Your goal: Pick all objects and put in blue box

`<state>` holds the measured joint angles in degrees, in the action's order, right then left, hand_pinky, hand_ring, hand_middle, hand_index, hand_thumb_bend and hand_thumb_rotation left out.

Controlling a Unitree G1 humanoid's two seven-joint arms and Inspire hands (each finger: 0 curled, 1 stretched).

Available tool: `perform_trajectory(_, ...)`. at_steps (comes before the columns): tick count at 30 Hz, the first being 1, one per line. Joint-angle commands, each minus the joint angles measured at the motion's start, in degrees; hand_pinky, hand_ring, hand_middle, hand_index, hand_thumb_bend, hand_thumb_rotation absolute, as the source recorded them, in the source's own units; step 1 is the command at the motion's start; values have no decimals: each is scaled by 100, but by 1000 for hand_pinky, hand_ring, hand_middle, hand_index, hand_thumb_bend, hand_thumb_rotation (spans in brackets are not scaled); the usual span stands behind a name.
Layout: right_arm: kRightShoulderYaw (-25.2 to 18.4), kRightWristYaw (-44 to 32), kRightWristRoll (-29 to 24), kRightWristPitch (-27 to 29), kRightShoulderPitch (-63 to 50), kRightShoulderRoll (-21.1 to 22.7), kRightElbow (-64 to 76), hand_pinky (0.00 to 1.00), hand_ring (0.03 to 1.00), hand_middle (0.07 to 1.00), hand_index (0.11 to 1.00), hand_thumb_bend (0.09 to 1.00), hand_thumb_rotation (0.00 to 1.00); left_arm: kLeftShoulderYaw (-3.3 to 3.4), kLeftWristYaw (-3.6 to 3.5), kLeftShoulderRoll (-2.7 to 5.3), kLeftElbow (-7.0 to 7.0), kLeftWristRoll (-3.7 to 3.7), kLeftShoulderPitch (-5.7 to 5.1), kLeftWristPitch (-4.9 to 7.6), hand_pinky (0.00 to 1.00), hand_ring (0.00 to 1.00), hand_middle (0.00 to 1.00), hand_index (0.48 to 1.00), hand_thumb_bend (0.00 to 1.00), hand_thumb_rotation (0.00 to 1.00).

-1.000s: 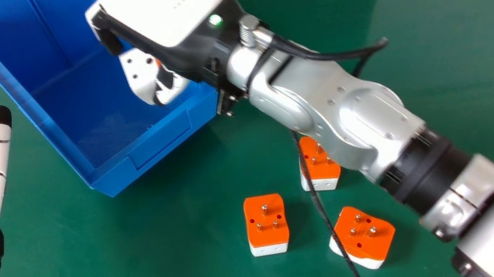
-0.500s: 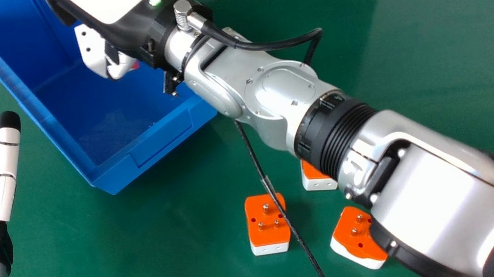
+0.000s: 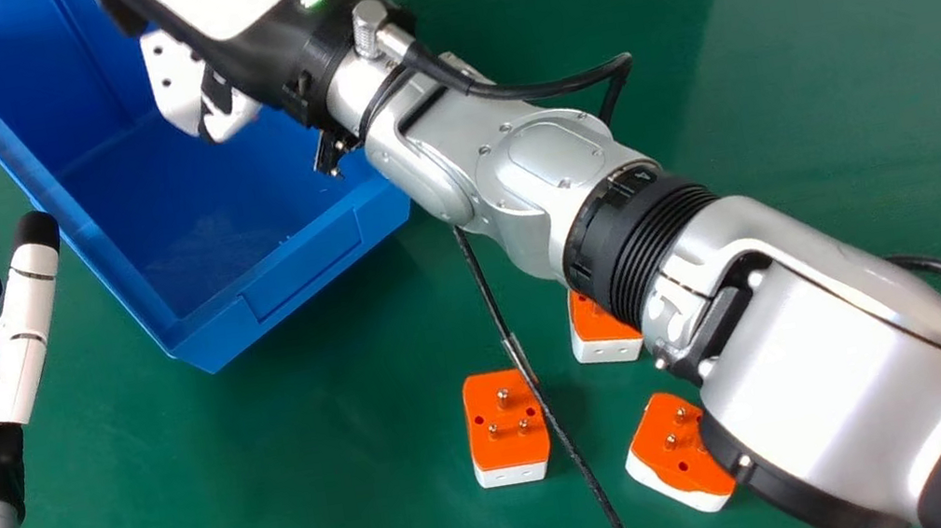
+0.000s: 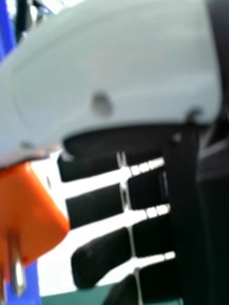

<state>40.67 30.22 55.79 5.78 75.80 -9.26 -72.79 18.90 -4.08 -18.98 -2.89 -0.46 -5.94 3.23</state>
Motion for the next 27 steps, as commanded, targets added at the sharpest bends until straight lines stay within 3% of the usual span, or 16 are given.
perform_trajectory(1,63,53,22,-160,323,-48,31,528,667,733,765,509,362,25,12,-22,-133,12,-25,129,952,996,1000,1000,533,928)
perform_trajectory(5,23,-28,-78,-188,307,-39,55,632,759,812,827,509,456,16,-1,-33,-132,20,-29,144,952,996,1000,1000,525,930)
perform_trajectory(6,6,-45,-104,-186,301,-39,60,724,832,879,881,504,516,17,-4,-34,-138,16,-28,137,954,997,1000,1000,525,932)
perform_trajectory(11,37,-42,-166,-217,263,-23,60,748,851,897,895,502,533,9,-17,-19,-211,-6,-48,110,954,997,1000,1000,527,932)
perform_trajectory(13,48,-27,-178,-209,255,-13,62,857,937,972,950,499,621,7,-16,-17,-206,-7,-43,116,956,999,1000,1000,543,934)
perform_trajectory(27,-128,90,-411,-123,18,195,659,894,971,1000,984,482,666,8,-4,-17,-138,-3,-9,137,960,1000,1000,1000,544,939)
